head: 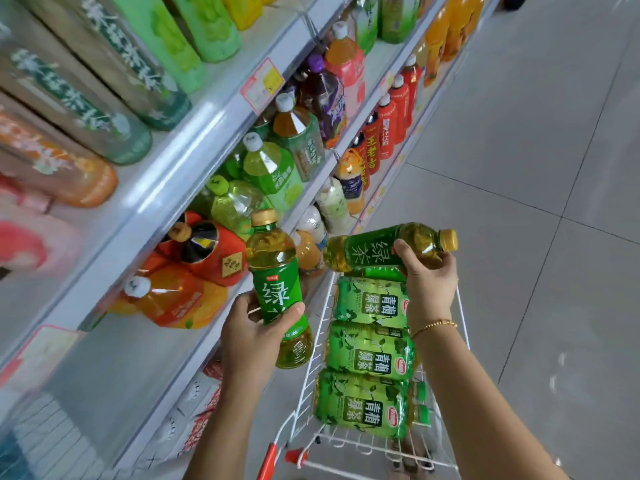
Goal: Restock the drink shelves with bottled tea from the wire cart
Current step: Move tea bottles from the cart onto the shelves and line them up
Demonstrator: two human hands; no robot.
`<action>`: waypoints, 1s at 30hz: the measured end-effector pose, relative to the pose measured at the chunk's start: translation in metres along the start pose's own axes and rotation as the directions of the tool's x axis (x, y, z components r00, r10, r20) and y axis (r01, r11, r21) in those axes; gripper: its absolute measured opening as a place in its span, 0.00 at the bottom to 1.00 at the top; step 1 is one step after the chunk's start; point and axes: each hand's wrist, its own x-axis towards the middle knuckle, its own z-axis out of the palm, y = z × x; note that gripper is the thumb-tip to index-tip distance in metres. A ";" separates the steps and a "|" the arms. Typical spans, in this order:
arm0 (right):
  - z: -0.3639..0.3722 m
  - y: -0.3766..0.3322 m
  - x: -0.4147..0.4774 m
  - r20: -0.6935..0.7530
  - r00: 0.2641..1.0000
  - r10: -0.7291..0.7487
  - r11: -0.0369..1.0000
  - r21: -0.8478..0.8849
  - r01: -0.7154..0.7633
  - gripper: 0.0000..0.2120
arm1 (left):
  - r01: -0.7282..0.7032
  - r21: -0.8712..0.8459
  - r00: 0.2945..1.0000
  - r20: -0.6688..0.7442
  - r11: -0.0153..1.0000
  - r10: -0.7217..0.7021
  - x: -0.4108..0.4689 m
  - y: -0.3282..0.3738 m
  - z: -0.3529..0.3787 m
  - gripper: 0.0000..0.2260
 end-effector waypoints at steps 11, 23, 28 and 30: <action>0.056 -0.125 -0.235 0.523 0.663 -0.535 0.845 0.315 0.433 0.27 | -0.344 -0.160 0.832 -0.508 0.925 0.221 -0.116 0.007 -0.194 0.29; 0.206 -0.062 -0.345 0.817 0.032 -0.575 0.578 0.379 0.722 0.33 | -0.402 -0.164 0.671 -0.723 0.901 0.168 -0.074 -0.033 -0.325 0.27; 0.244 -0.065 -0.346 0.894 -0.049 -0.446 0.531 0.308 0.790 0.34 | -0.423 -0.255 0.737 -0.655 0.869 0.166 -0.046 -0.032 -0.332 0.24; 0.257 -0.070 -0.348 0.938 -0.056 -0.342 0.568 0.254 0.783 0.34 | -0.407 -0.281 0.750 -0.647 0.869 0.141 -0.040 -0.037 -0.329 0.24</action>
